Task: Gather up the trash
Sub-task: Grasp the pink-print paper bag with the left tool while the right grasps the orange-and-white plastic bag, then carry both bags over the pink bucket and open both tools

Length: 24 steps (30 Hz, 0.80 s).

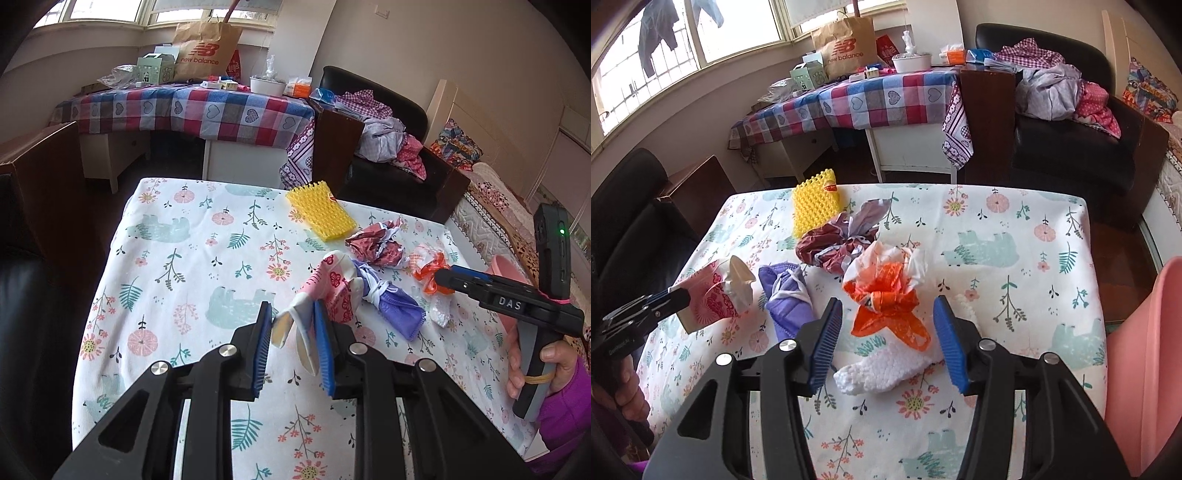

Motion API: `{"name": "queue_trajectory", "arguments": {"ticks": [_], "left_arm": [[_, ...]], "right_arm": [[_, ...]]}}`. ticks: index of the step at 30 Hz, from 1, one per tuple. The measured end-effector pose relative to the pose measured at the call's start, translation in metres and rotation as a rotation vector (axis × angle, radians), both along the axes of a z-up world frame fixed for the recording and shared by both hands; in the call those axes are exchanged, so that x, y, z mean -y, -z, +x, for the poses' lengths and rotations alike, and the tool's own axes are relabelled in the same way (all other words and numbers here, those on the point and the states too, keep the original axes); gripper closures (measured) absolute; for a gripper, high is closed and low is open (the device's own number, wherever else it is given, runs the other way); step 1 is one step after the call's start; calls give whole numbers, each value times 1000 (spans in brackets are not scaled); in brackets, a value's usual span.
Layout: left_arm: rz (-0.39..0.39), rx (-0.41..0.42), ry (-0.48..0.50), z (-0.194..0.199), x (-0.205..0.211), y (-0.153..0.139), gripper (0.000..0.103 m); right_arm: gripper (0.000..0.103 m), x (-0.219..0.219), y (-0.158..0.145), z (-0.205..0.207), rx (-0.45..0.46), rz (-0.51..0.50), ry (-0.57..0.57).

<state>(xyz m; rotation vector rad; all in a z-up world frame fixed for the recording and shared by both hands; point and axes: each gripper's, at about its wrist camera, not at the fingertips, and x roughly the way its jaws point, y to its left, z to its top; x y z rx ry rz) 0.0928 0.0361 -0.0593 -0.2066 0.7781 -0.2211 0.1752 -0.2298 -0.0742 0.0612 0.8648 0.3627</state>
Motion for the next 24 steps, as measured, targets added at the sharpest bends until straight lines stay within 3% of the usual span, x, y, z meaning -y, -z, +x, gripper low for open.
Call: {"name": "queue_trajectory", "arguments": {"ticks": [6, 7, 8, 9, 24], "left_arm": [[-5, -2, 1, -3, 0, 0, 81], [-5, 0, -1, -4, 0, -1, 81], [-6, 5, -3, -5, -1, -3, 81], [-6, 10, -6, -6, -1, -4, 81], [-6, 106, 15, -36, 26, -47, 81]], "right_arm": [[52, -5, 7, 4, -9, -1, 6], [54, -5, 7, 2, -2, 1, 7], [65, -5, 7, 0, -2, -2, 10], [66, -5, 7, -2, -2, -5, 14], [67, 12, -39, -68, 91, 59, 15]]}}
